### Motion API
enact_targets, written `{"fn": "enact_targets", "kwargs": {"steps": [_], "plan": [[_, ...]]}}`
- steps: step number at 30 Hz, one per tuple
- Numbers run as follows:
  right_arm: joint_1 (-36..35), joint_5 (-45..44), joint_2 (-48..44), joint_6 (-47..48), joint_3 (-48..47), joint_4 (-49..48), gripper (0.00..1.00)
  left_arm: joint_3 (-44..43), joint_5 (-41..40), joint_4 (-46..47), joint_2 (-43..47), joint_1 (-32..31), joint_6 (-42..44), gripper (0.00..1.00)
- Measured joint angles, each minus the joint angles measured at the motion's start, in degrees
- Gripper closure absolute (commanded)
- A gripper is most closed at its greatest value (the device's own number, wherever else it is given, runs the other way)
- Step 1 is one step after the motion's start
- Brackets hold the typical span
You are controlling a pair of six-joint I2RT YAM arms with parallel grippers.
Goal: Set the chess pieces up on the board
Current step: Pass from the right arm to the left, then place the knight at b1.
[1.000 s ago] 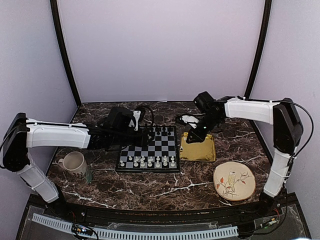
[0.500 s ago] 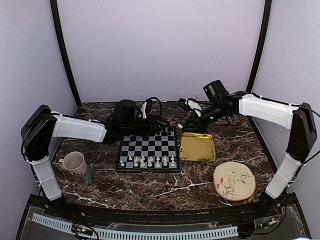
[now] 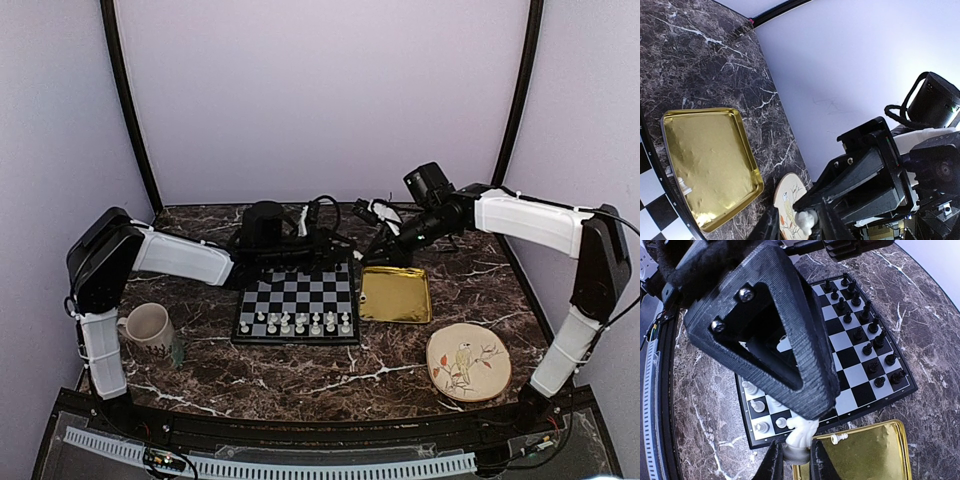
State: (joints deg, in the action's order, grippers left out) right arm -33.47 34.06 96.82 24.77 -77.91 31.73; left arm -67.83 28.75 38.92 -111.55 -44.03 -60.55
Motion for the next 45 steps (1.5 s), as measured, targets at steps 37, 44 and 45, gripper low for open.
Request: {"fn": "enact_targets", "kwargs": {"steps": [37,44,45], "plan": [[8.4,0.3,-8.9,0.0,16.5,-6.6,0.64,4.2,-12.5,-22.0,15.5,-1.1,30.4,1.0],[9.2,1.0,-8.4,0.0,16.8,-8.5,0.64,15.7,-28.0,-29.2,26.8,-1.1,41.5,1.0],[9.2,1.1,-8.2,0.0,16.8,-8.6,0.64,17.1,-29.3,-30.1,27.7,-1.1,42.2,1.0]]}}
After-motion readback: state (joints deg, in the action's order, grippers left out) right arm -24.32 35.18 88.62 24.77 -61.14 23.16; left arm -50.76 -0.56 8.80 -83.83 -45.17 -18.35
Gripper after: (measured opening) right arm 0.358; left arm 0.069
